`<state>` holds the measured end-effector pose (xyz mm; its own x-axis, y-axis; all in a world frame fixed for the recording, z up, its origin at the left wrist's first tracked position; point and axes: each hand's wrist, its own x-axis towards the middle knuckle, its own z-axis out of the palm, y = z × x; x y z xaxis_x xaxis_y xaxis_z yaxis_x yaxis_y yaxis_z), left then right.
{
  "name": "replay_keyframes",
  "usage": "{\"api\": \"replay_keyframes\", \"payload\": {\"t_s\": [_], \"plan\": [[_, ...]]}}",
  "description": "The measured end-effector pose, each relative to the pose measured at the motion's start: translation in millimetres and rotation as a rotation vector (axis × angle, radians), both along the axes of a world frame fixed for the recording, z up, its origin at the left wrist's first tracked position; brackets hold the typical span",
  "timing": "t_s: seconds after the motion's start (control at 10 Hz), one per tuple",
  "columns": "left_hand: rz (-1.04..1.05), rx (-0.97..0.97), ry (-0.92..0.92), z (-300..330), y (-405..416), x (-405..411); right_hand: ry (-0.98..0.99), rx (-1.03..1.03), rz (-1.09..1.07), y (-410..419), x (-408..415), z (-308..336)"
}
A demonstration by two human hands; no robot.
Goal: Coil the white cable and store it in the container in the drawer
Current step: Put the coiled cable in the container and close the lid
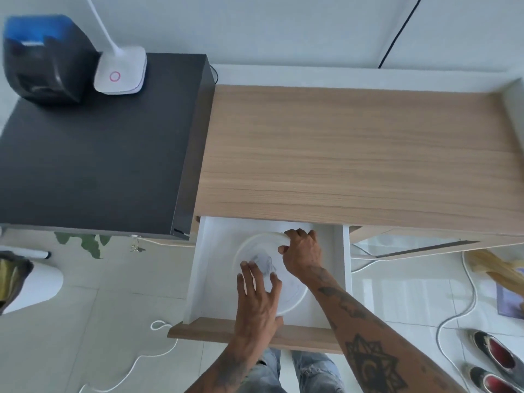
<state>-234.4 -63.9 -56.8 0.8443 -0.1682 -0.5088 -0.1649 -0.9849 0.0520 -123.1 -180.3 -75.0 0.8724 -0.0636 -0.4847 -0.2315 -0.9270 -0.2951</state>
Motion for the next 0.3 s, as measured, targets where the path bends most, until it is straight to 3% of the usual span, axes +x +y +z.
{"api": "replay_keyframes", "payload": {"t_s": [0.1, 0.2, 0.3], "plan": [[0.050, -0.047, 0.046, 8, -5, 1, 0.011, -0.032, 0.068, 1, -3, 8], [0.018, -0.129, -0.028, 32, -2, 13, 0.008, -0.029, 0.083, 1, -21, 28], [-0.011, -0.302, -0.306, 49, 3, 26, -0.358, 0.096, 0.112, -4, -39, 59]]}}
